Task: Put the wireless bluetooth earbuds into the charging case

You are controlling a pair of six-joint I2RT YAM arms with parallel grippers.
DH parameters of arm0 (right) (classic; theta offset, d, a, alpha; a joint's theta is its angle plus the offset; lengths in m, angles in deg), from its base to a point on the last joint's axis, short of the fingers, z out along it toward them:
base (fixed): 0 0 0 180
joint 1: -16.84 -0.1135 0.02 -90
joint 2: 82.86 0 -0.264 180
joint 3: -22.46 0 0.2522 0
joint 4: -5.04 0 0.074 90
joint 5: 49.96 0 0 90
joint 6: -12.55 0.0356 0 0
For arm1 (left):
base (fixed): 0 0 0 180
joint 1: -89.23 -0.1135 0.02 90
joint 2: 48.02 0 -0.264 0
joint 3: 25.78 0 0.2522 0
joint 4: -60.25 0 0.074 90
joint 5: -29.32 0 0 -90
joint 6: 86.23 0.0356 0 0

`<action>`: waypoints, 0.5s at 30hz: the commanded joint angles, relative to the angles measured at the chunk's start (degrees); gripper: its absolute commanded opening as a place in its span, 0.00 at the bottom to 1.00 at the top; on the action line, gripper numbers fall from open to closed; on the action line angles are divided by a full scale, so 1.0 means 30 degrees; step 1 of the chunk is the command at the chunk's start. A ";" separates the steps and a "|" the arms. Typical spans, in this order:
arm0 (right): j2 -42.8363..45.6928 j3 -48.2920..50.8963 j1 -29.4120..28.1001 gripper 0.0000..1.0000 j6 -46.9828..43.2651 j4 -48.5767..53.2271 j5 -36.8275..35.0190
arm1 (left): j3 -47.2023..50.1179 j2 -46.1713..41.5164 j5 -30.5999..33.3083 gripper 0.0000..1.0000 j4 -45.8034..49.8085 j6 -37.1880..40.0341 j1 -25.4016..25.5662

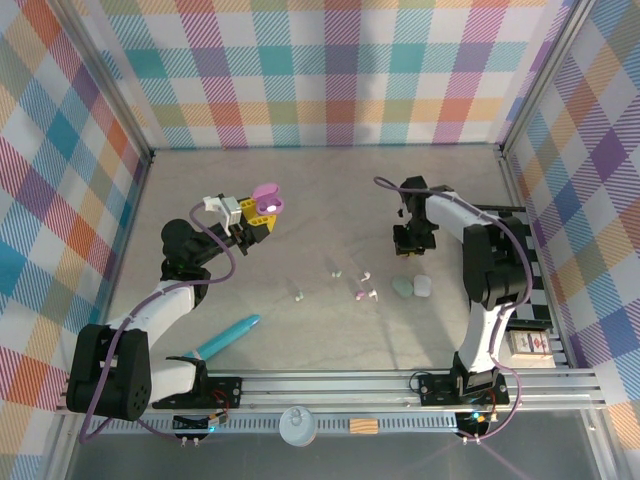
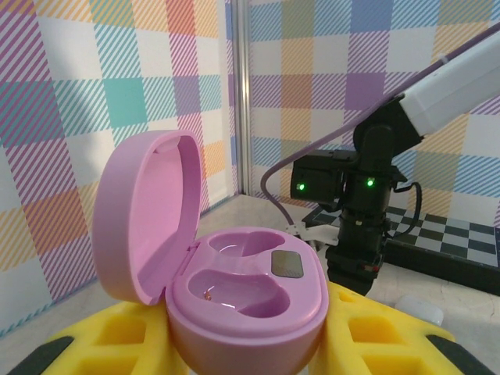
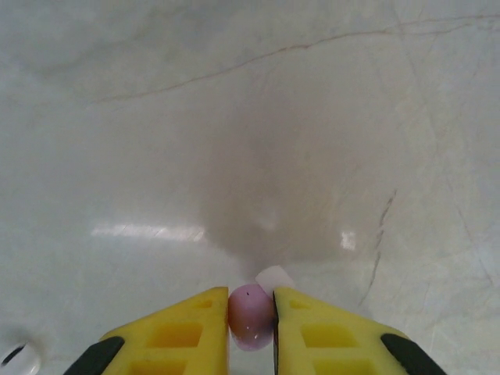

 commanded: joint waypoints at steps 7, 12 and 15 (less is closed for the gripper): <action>0.0416 0.0074 -0.0051 0.43 0.1286 -0.0550 0.0357 | -0.0138 -0.0531 -0.0095 0.29 -0.0289 0.0351 0.0110; 0.1533 0.1150 -0.0052 0.50 0.1332 -0.0769 -0.0276 | -0.0121 -0.0372 -0.0115 0.29 -0.0454 0.0366 0.0107; 0.1290 0.1255 -0.0027 0.47 0.1305 -0.1048 -0.0216 | -0.0109 -0.0309 -0.0136 0.29 -0.0549 0.0314 0.0127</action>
